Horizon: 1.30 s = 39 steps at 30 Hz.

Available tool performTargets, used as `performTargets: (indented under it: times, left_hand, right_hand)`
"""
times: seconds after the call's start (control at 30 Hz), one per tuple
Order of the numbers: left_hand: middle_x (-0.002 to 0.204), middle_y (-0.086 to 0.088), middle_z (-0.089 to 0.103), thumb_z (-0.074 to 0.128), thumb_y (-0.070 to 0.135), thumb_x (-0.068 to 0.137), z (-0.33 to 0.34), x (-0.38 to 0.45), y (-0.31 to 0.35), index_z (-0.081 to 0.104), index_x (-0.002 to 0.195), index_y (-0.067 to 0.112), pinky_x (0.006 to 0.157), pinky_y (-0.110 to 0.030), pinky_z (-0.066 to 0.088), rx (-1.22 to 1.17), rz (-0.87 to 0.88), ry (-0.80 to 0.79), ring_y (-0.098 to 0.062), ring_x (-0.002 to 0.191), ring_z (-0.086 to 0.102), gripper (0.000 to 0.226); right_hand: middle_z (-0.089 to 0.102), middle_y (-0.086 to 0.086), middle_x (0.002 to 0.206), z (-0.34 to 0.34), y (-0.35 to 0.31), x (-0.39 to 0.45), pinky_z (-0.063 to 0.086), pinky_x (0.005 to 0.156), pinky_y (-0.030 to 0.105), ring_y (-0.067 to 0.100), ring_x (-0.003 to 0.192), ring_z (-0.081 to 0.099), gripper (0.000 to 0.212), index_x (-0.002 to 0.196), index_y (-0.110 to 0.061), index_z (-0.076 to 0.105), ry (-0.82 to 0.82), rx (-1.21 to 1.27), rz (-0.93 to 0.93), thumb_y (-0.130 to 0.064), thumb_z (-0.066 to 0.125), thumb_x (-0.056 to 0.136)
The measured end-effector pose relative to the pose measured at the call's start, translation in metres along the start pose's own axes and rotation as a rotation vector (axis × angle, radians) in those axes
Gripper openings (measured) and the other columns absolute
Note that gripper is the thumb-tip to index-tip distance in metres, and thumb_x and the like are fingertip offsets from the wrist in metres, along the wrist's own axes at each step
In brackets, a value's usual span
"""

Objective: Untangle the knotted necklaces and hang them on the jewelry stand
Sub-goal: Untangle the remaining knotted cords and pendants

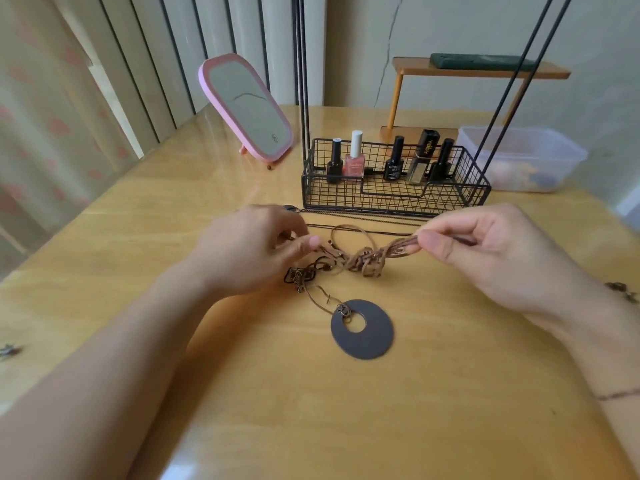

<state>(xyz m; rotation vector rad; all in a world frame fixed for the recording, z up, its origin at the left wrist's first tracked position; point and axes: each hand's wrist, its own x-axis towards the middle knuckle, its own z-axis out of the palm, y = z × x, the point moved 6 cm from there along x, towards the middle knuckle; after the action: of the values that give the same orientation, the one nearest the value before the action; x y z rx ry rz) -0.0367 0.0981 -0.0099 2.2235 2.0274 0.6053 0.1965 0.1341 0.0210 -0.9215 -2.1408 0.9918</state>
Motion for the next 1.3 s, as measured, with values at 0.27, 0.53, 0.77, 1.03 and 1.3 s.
performTargets:
  times: [0.27, 0.53, 0.77, 1.03, 1.3]
  left_hand:
    - [0.096, 0.002, 0.072, 0.062, 0.023, 0.094, 0.017, -0.007, 0.065, 0.068, 0.105, 0.010, 0.084, -0.022, 0.051, -0.780, 0.238, -0.084, -0.010, 0.091, 0.067, 0.018]
    - [0.076, 0.001, 0.062, 0.050, 0.015, 0.096, 0.016, -0.005, 0.057, 0.066, 0.097, 0.002, 0.061, -0.017, 0.047, -1.126, 0.144, -0.161, -0.008, 0.067, 0.055, 0.020]
    - [0.077, 0.014, 0.064, 0.045, 0.016, 0.100, 0.017, -0.005, 0.055, 0.065, 0.103, 0.012, 0.063, -0.011, 0.044, -1.161, 0.124, -0.176, 0.001, 0.069, 0.057, 0.021]
    - [0.078, -0.001, 0.064, 0.039, 0.005, 0.102, 0.011, -0.005, 0.053, 0.055, 0.117, 0.009, 0.054, -0.009, 0.042, -1.200, 0.099, -0.132, 0.000, 0.061, 0.058, 0.022]
    - [0.085, -0.009, 0.068, 0.059, 0.011, 0.090, 0.016, -0.004, 0.056, 0.053, 0.123, 0.008, 0.065, -0.021, 0.051, -1.248, 0.099, -0.186, -0.011, 0.071, 0.063, 0.034]
  right_hand:
    - [0.030, -0.002, 0.042, 0.010, 0.007, 0.001, 0.012, 0.048, 0.033, 0.018, 0.045, 0.018, 0.022, 0.080, -0.022, 0.077, 0.033, 0.356, 0.092, -0.037, 0.061, 0.083]
    - [0.029, -0.007, 0.044, -0.005, 0.006, 0.000, 0.019, 0.041, 0.022, 0.012, 0.042, 0.020, 0.021, 0.071, -0.021, 0.073, 0.072, 0.393, 0.090, -0.035, 0.061, 0.081]
    - [0.030, -0.007, 0.048, -0.004, 0.005, -0.001, 0.018, 0.044, 0.027, 0.015, 0.047, 0.022, 0.026, 0.060, -0.019, 0.063, -0.011, 0.338, 0.075, -0.024, 0.057, 0.085]
    - [0.056, 0.006, 0.053, 0.003, -0.001, -0.002, 0.034, 0.045, 0.021, 0.016, 0.045, 0.038, 0.028, 0.090, -0.017, 0.070, -0.062, 0.089, -0.026, -0.042, 0.059, 0.085]
    - [0.058, -0.016, 0.123, 0.011, -0.005, -0.007, 0.057, 0.077, 0.036, 0.018, 0.105, 0.062, 0.040, 0.124, -0.039, 0.060, 0.042, -0.145, -0.235, -0.047, 0.065, 0.085]
